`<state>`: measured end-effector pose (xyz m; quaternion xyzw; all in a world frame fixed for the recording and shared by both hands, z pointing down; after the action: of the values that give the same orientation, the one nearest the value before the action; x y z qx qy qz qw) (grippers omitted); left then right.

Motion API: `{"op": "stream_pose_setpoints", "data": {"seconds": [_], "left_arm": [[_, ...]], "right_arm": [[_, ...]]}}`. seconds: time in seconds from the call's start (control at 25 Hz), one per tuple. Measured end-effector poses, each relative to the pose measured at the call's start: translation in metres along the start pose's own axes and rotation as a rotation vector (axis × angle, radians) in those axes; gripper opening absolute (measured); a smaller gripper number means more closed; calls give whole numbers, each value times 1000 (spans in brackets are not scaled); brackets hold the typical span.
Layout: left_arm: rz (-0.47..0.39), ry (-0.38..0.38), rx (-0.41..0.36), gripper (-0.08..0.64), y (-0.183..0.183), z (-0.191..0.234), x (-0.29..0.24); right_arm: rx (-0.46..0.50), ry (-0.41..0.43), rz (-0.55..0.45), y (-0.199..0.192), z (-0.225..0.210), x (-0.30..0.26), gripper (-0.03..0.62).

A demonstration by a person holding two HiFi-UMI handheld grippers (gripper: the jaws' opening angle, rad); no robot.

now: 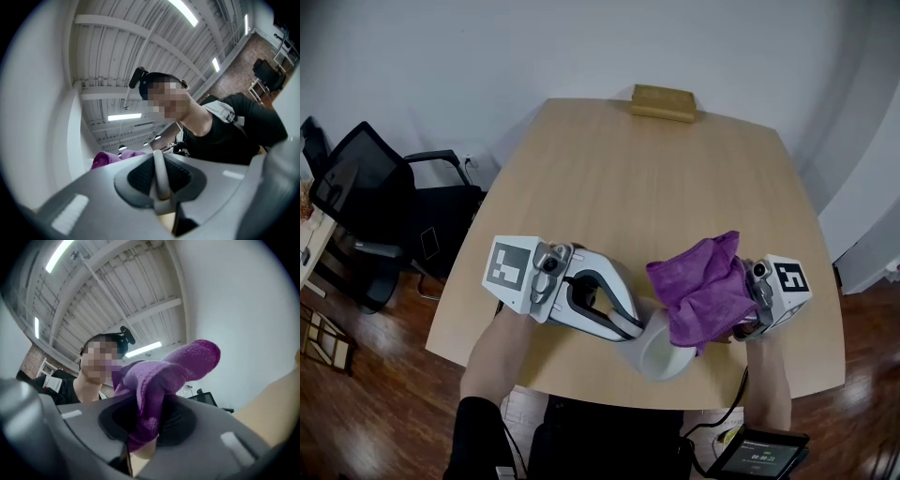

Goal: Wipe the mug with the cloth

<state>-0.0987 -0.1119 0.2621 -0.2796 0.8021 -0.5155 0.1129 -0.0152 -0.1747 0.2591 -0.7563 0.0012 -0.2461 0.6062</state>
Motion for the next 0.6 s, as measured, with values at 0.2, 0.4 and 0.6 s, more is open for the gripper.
{"op": "stream_pose_setpoints", "data": {"seconds": [0.2,0.4,0.6], "left_arm": [[32,-36,-19,75,1,-6,-13],[49,-48,-20,75,-2,-8,-19],[25,-11,-29,74,3,-4,-8]], "right_arm": [[-58,-66,90,-36,-24,-2,71],[10,-240,285,-70,-52,-1,71],[60,-220,101,-15,-40,18,72]]}}
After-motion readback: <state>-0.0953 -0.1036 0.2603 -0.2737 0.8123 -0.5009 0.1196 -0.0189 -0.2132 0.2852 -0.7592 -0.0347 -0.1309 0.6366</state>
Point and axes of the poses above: the fingertips, and each gripper's own axes: x backward along the fingers, z to its left, y out of its top, the point moved 2 cm from there along x, backward along the fingers, and after that the axes turned 10 degrees about -y, right-handed, at the moved point
